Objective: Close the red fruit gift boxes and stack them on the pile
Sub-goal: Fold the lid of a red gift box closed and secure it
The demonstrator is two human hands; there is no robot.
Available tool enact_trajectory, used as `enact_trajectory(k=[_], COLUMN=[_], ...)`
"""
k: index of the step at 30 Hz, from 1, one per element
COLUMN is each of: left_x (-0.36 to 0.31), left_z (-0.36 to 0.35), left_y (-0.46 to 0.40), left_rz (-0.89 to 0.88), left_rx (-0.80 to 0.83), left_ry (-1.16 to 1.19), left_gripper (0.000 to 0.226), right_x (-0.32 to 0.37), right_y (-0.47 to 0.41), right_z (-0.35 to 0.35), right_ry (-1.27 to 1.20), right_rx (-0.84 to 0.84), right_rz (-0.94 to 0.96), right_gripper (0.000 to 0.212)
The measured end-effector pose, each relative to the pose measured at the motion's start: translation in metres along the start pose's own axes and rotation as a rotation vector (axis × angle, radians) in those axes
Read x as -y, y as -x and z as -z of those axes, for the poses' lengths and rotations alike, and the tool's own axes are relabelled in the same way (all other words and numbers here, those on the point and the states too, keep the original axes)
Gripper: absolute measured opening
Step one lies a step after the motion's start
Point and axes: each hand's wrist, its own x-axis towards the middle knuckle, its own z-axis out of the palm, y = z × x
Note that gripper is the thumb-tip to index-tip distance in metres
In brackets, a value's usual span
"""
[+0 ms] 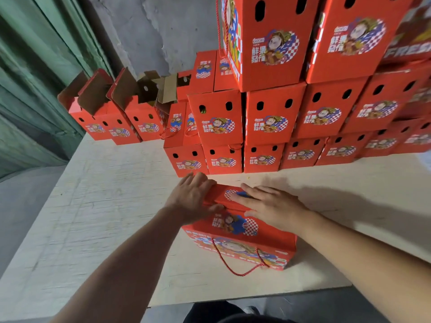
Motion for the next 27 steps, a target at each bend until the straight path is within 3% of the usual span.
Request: enact_trajectory(k=[4,11,16,20,24,27], left_x=[0.002,-0.004,0.007,-0.001,-0.009,-0.020], left_z=[-0.009,-0.021,-0.004,-0.009,-0.017,-0.020], left_y=[-0.003,0.004,-0.004,0.000,0.003,0.008], left_rz=[-0.102,-0.046,0.002,-0.005,0.021,0.018], left_rx=[0.060,0.080,0.065,0.041,0.033,-0.113], left_ry=[0.003,-0.164,0.043,-0.033,-0.126,-0.197], left_gripper=[0.084,0.105,0.105,0.098,0.099,0.091], right_x=[0.006,0.014,-0.005,0.014,0.012,0.015], right_y=[0.001,-0.006,0.007,0.010,0.007,0.007], right_z=[-0.011,-0.012,0.008,-0.011,-0.019,-0.023], right_ry=[0.083,-0.034,-0.167,0.057,0.123,0.141], right_rx=[-0.144,0.123,0.144,0.077,-0.002,-0.013], right_rz=[-0.017,-0.181,-0.312,-0.313,-0.309,-0.320], right_gripper=[0.056,0.071,0.093,0.084,0.086,0.087])
